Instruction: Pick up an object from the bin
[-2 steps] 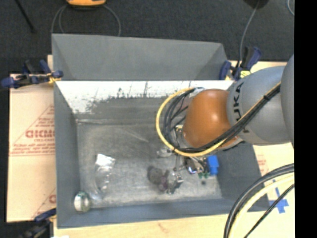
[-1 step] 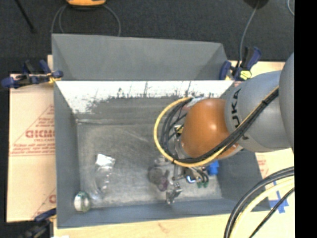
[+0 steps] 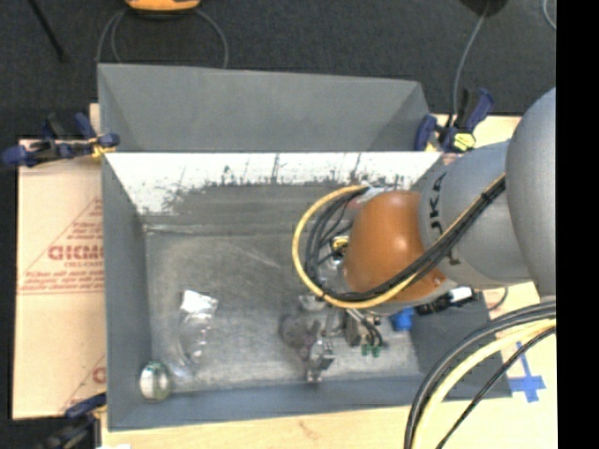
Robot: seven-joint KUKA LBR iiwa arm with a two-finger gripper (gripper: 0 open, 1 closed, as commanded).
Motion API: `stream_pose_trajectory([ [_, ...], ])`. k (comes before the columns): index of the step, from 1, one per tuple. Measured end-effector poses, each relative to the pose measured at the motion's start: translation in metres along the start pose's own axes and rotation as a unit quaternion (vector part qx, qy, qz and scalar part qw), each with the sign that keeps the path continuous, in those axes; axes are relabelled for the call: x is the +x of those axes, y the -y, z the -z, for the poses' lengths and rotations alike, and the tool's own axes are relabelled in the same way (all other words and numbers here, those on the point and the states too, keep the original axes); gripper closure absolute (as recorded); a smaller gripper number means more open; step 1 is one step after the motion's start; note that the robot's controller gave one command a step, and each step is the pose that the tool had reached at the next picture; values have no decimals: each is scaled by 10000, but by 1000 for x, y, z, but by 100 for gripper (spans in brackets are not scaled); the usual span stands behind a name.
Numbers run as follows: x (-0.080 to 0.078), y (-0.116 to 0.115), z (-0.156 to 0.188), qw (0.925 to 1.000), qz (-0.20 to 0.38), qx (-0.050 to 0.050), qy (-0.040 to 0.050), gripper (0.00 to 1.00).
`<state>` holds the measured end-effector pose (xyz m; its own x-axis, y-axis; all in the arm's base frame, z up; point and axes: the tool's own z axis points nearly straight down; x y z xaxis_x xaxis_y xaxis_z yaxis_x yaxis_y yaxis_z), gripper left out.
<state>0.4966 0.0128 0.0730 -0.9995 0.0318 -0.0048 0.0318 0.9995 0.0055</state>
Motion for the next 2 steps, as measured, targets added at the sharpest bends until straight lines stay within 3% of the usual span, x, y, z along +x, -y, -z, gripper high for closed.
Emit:
stream_pose_trajectory([
  [1,-1,-1,2,10000,22,8,0,0],
  [2,-3,-1,4,10000,17,11,23,100],
])
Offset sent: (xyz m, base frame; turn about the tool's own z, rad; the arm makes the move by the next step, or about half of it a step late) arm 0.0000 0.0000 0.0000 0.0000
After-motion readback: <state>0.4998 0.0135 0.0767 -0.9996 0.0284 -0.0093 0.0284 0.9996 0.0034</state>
